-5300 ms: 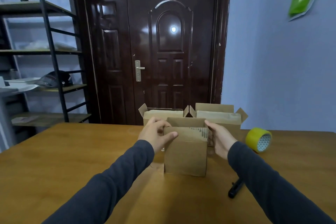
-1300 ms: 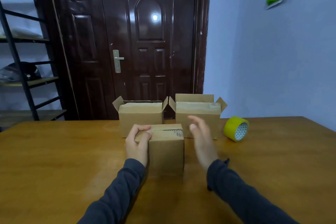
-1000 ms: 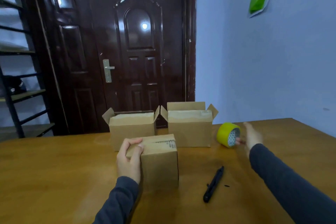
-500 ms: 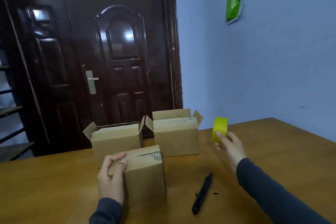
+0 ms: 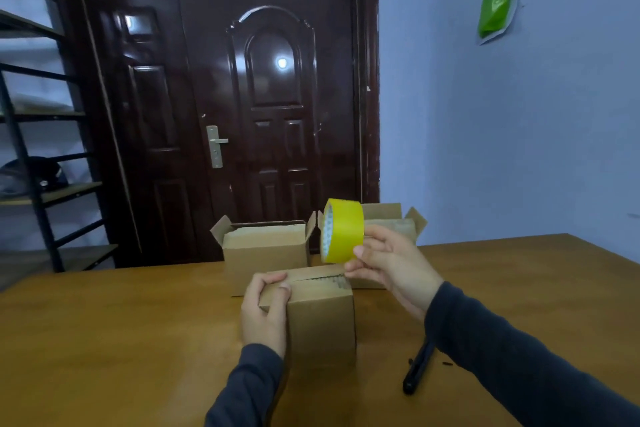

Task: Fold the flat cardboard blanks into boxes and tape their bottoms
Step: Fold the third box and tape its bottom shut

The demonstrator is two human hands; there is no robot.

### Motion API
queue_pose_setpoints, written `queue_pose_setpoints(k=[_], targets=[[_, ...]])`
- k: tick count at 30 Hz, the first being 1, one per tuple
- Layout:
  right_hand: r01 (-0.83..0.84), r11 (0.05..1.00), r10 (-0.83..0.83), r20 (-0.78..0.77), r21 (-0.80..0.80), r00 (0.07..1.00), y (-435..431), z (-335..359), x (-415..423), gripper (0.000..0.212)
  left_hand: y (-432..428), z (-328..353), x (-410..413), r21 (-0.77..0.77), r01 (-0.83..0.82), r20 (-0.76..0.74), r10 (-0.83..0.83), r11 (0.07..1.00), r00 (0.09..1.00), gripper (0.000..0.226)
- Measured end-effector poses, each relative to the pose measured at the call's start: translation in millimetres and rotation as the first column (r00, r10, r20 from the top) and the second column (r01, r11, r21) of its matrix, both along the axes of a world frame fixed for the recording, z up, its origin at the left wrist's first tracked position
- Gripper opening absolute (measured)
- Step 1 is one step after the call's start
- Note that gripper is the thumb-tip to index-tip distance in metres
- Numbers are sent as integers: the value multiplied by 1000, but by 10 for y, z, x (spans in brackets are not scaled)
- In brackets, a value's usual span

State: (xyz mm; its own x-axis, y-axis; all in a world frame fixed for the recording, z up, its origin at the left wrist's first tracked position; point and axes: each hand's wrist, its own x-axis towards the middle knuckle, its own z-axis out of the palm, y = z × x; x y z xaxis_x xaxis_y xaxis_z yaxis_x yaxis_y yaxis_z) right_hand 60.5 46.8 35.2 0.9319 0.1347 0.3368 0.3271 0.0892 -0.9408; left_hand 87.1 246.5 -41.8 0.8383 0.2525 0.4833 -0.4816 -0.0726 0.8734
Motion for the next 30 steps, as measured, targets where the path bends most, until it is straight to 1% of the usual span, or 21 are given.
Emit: queue_pose_setpoints(k=[1,3,7,10,12,14,17,20,22,26,28,30], targets=[[-57,997,58,-24,51,998,88,35,11,30,3,-2,0,-1,-3,-7,3,1000,1000,16],[-134,977,146,-64,164,987,199,65,72,33,0,-7,1,-12,-1,-20,1,1000,1000,16],[-233,913,284,-111,335,953,316,66,195,42,3,-6,-13,-12,-4,-33,4,1000,999,13],[-238,854,343,-157,463,926,357,32,270,45,7,-14,-11,-5,-10,-45,10,1000,999,10],[-217,818,373,-204,533,905,373,14,297,42,15,-22,-7,6,-6,-49,7,1000,999,10],[-205,784,408,-238,585,881,378,2,298,42,16,-27,-1,19,-3,-50,4,1000,999,11],[-179,740,445,-273,649,853,353,-15,322,47,23,-29,-2,34,-3,-55,5,999,998,14],[-162,712,475,-299,683,828,310,-21,364,43,26,-37,0,47,-10,-59,13,999,998,8],[-157,709,481,-309,688,820,297,-26,373,37,29,-41,2,56,-20,-68,23,998,997,11],[-162,742,452,-306,651,838,302,-25,381,31,38,-40,14,68,-13,-91,20,998,996,12],[-131,794,374,-306,594,875,349,-7,375,29,45,2,10,62,6,-103,0,998,995,10],[-25,876,188,-293,481,938,440,23,359,27,76,72,1,43,44,-145,-37,998,989,8]])
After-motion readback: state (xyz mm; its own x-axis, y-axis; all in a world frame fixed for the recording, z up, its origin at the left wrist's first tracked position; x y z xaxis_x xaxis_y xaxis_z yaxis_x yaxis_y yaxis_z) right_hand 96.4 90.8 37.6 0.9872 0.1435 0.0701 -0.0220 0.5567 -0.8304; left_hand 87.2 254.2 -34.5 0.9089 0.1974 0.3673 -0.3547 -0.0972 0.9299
